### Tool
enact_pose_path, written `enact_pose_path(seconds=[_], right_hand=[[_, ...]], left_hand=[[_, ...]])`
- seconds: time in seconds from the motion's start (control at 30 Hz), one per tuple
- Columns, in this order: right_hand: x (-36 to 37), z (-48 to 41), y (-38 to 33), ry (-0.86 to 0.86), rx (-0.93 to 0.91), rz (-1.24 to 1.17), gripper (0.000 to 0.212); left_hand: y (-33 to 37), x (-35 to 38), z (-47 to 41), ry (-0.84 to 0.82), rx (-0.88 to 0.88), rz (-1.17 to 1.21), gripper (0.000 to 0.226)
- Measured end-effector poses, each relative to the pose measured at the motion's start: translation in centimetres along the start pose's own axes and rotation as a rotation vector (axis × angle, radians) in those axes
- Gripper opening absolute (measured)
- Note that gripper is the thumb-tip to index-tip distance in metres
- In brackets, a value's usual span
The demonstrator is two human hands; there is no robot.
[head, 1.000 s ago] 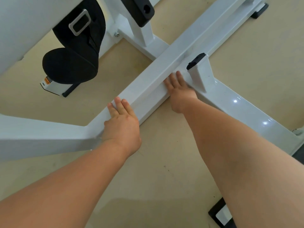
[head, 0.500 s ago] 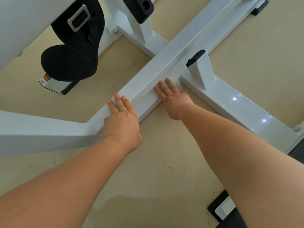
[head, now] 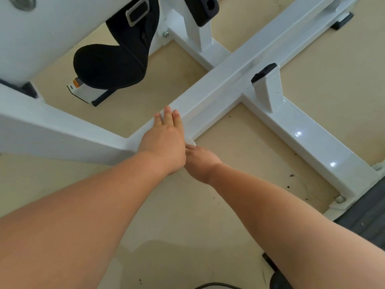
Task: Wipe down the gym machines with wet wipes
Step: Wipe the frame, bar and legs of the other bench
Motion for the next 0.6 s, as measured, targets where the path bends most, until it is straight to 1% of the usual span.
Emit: enact_pose_path(seconds=[0.07, 0.1, 0.17, 0.2, 0.3, 0.4, 0.47, 0.6], right_hand=[[-0.5, 0.9, -0.7, -0.067, -0.025, 0.0, 0.055], [-0.6, 1.6, -1.0, -0.12, -0.009, -0.002, 0.052], [-1.1, 3.1, -1.2, -0.159, 0.075, -0.064, 0.046], [-1.8, 3.8, -1.1, -0.144, 0.114, -0.11, 0.044], [-5.0, 5.3, -2.0, -0.159, 0.148, -0.176, 0.039], [-9.1, 5.1, -4.8, -0.182, 0.068, -0.228, 0.035], [-12.2, 4.8, -7.8, -0.15, 0.005, -0.255, 0.034], [-17.6, 5.1, -15.0, -0.08, -0.157, -0.31, 0.037]], left_hand=[[-1.2, -0.4, 0.5, -0.041, 0.052, 0.083, 0.089], [-1.6, -0.4, 1.1, -0.069, 0.075, 0.125, 0.086], [-2.1, -0.1, 3.0, -0.088, 0.119, 0.219, 0.077], [-2.2, 0.2, 4.3, -0.068, 0.136, 0.272, 0.073], [-3.6, 0.7, 9.1, 0.04, 0.17, 0.43, 0.06], [-7.2, -0.2, 14.1, 0.202, 0.184, 0.485, 0.049], [-10.6, -1.0, 17.1, 0.305, 0.148, 0.472, 0.045], [-16.7, -3.6, 22.4, 0.441, -0.005, 0.435, 0.041]])
Point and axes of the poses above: each hand's wrist, its own z-axis away from the middle knuckle, its own x-axis out of the palm, y = z × x, the point moved 4 cm from there along -z, towards the middle knuckle, and after that the axes turned 10 degrees about z, right-handed, at the moved point
